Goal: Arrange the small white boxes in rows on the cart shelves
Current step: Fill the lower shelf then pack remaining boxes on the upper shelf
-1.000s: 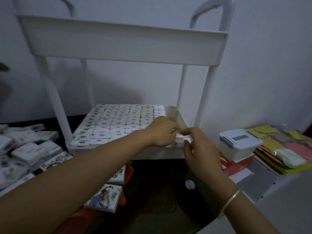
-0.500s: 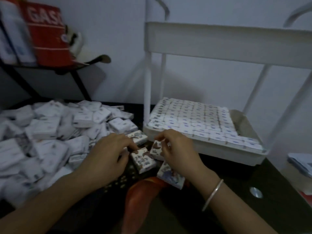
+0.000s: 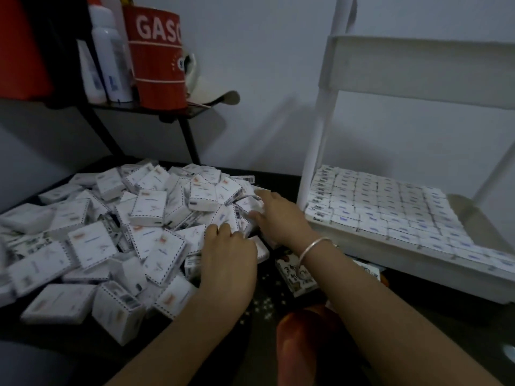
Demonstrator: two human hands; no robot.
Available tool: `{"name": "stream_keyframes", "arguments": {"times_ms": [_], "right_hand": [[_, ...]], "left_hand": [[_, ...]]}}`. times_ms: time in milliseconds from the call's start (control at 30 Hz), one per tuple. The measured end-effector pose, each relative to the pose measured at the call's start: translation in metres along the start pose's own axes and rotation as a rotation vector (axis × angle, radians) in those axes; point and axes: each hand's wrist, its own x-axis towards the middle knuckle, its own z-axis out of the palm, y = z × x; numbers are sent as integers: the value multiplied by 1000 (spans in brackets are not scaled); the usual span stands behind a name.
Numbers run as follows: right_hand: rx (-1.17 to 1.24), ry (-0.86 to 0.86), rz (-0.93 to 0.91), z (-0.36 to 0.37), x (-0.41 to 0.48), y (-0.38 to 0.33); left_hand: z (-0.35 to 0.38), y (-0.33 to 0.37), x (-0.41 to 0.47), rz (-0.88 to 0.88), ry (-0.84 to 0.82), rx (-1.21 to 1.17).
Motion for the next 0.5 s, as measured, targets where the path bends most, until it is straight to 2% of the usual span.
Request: {"name": "stream_keyframes", "arguments": {"times_ms": [100,200,367,500], "right_hand": [[-50,-13,27,5,7,0],[19,47,15,7,2,-1],[368,254,61,-12,-16,3],[615,258,102,-38,-46,12]], "left_hand": [[1,-4,7,-3,-24,-41],[1,-6,10,-1,-28,-101],[2,-8,11,23,9,-169],[4,-9,16,73,-55,-174]]}}
